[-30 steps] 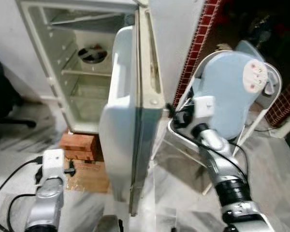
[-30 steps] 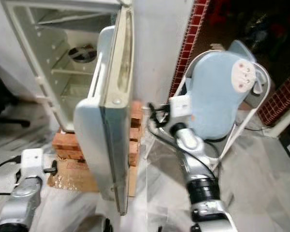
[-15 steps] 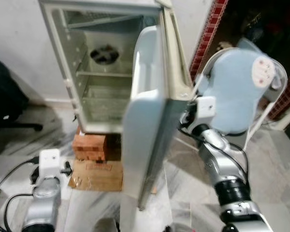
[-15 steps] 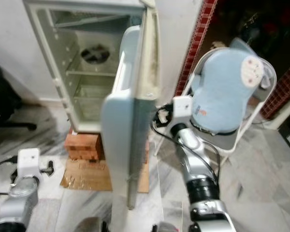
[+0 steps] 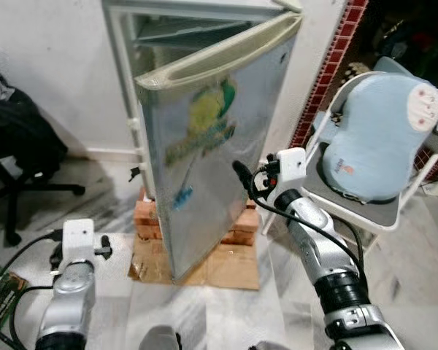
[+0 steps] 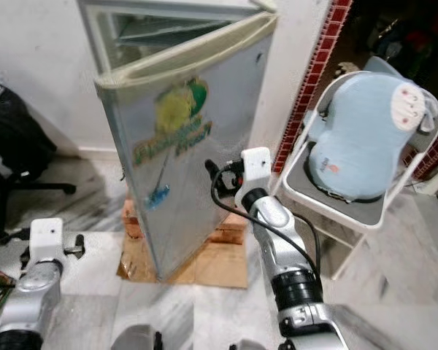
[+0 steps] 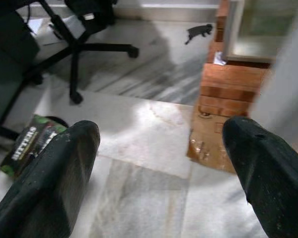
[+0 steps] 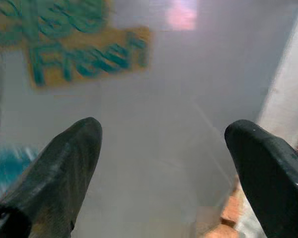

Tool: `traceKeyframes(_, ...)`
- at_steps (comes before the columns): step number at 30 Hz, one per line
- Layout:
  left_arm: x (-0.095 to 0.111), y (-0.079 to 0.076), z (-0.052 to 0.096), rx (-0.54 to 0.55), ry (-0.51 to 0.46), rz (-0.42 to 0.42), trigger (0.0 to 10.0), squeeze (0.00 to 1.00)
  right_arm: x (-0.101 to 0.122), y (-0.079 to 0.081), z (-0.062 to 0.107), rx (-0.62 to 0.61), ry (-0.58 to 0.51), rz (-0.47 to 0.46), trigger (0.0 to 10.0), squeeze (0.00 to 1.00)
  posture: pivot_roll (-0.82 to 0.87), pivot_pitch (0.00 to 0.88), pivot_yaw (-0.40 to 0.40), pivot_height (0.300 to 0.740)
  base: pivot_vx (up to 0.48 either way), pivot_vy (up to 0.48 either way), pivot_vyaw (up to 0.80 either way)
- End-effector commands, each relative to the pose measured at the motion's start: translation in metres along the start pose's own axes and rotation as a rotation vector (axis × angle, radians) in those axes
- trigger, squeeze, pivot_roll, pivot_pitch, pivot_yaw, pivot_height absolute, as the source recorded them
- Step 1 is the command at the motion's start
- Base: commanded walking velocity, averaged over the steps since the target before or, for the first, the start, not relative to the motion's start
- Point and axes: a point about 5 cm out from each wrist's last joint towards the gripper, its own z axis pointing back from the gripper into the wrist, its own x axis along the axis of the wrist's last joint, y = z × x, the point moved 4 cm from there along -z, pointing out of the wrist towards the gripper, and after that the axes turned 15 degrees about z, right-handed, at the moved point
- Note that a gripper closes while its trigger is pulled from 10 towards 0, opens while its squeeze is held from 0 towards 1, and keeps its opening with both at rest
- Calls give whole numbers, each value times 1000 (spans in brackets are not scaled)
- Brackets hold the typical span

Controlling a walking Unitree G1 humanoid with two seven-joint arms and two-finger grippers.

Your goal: Restocking fridge

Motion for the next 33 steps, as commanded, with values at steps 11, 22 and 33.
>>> traceKeyframes(11,32,-73,23,-441,-193,-33,10000,0,-36,-23,36,-203,93,32,10000,0,102,0,-12,740,0,0,-145)
traceKeyframes(22,50,-101,34,-585,-293,-92,10000,0,-56,-34,73,-329,138,46,10000,0,59,0,15,740,0,0,-800)
traceKeyframes(33,43,-99,45,-639,-302,-98,10000,0,-50,-34,87,-366,114,61,10000,0,53,0,24,740,0,0,0)
